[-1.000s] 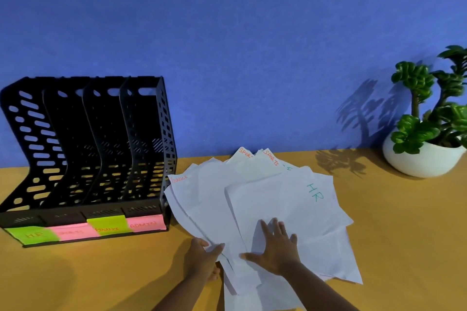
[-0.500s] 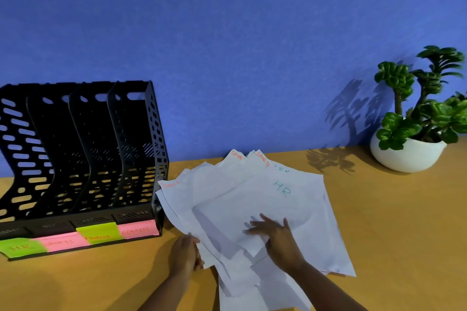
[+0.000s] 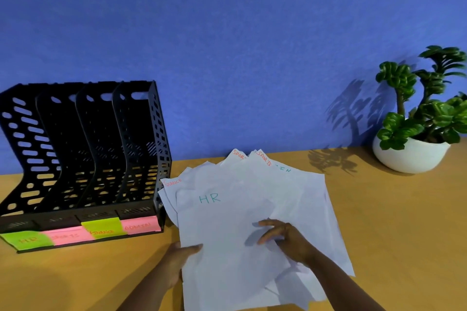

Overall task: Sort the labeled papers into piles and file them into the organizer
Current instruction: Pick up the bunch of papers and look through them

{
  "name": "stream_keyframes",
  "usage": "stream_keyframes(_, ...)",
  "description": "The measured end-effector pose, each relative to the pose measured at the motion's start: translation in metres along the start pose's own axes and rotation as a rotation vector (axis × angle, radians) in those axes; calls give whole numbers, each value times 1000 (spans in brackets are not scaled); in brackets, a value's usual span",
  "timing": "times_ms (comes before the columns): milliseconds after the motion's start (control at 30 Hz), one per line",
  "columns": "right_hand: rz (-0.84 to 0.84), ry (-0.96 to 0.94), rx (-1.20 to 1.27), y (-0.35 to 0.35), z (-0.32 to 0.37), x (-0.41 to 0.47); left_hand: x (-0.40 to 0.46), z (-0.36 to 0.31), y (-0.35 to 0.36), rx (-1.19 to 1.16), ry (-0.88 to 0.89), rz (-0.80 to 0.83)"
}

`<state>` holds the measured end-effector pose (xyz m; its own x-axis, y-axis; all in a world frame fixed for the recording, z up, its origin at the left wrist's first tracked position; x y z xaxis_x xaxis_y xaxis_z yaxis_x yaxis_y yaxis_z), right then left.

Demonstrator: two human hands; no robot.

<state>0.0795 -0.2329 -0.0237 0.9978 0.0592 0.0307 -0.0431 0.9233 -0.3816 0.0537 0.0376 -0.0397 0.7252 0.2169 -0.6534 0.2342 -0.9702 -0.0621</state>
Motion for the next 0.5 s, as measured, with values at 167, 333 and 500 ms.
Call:
stream_keyframes(167,-729,407,-235,-52,-12,-5,2,4,0,64,51,-128)
stream_keyframes(333,-632,684,55,-51,-17,7,6,7,0,78,72,-177)
stream_keyframes(500,-597,761,251,-43,-16,25,6,9,-1,94,98,-166)
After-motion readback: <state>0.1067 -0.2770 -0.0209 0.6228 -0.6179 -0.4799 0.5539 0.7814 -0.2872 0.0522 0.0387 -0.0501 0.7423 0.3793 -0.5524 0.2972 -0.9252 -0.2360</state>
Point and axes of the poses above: each hand's wrist, its own x-axis towards the middle knuckle, its own y-axis out of the palm, z = x × y, the point moved 5 cm from there along x, towards the middle knuckle, and after that the axes turned 13 degrees about -z, right-handed, at the moved point
